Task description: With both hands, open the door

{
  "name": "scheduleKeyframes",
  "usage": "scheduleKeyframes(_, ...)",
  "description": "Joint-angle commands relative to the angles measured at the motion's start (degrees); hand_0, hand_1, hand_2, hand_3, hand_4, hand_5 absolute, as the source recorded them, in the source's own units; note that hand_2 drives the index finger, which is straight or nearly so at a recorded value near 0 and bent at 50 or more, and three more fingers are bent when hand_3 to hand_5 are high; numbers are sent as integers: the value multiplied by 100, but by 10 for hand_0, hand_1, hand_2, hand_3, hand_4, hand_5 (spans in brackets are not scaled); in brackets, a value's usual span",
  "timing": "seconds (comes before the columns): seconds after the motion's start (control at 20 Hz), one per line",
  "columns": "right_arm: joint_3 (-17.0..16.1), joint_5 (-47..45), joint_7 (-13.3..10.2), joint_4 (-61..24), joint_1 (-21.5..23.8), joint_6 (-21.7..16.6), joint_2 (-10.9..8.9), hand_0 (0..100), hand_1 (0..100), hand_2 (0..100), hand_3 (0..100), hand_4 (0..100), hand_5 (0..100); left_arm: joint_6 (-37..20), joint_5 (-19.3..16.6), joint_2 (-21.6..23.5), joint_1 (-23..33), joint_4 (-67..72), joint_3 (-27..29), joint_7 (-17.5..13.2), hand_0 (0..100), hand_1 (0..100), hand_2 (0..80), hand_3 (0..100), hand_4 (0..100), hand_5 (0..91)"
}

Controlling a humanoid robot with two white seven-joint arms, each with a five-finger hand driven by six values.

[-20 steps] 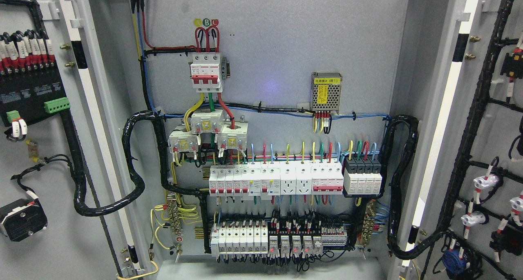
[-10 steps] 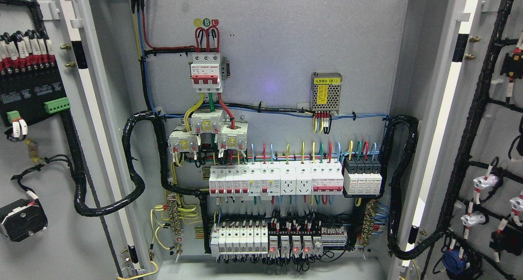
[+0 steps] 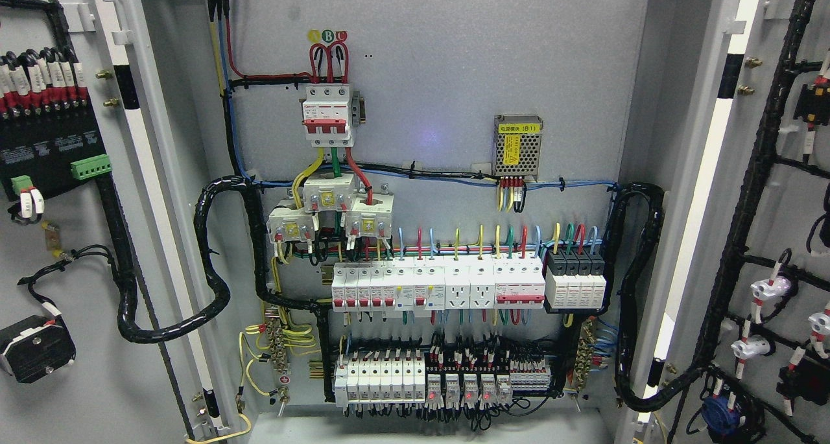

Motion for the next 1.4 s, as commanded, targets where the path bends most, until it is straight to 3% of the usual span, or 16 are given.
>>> scheduleKeyframes(0.0, 77, 552, -427, 2197, -270, 355, 410, 192, 0, 0, 0, 0, 0, 49, -7, -357, -731, 3041, -203, 2, 0, 0, 0, 0, 0, 0)
scheduleKeyframes(0.35, 51, 878, -849, 2390, -270, 953, 489, 192, 0, 0, 0, 0, 0, 1040, -200, -533, -1654, 4123, -167, 2, 0, 0, 0, 0, 0, 0)
scheduleKeyframes(0.55, 33, 1010, -946, 2680, -279, 1006, 594, 192, 0, 0, 0, 0, 0, 1595, -638, -639, -1953, 4580, -159, -33, 0, 0, 0, 0, 0, 0)
scheduleKeyframes(1.0, -2, 1001, -1096, 2742, -279, 1244, 726, 192, 0, 0, 0, 0, 0, 1613, -1693, -937, -1901, 4748, -106, -104, 0, 0, 0, 0, 0, 0)
scheduleKeyframes(1.25, -2, 1001, -1096, 2742, -279, 1235, 726, 192, 0, 0, 0, 0, 0, 1613, -1782, -1104, -1901, 4757, -115, -16, 0, 0, 0, 0, 0, 0)
scheduleKeyframes(1.35, -2, 1001, -1096, 2742, -279, 1235, 735, 192, 0, 0, 0, 0, 0, 1605, -1773, -1166, -1901, 4748, -115, 395, 0, 0, 0, 0, 0, 0)
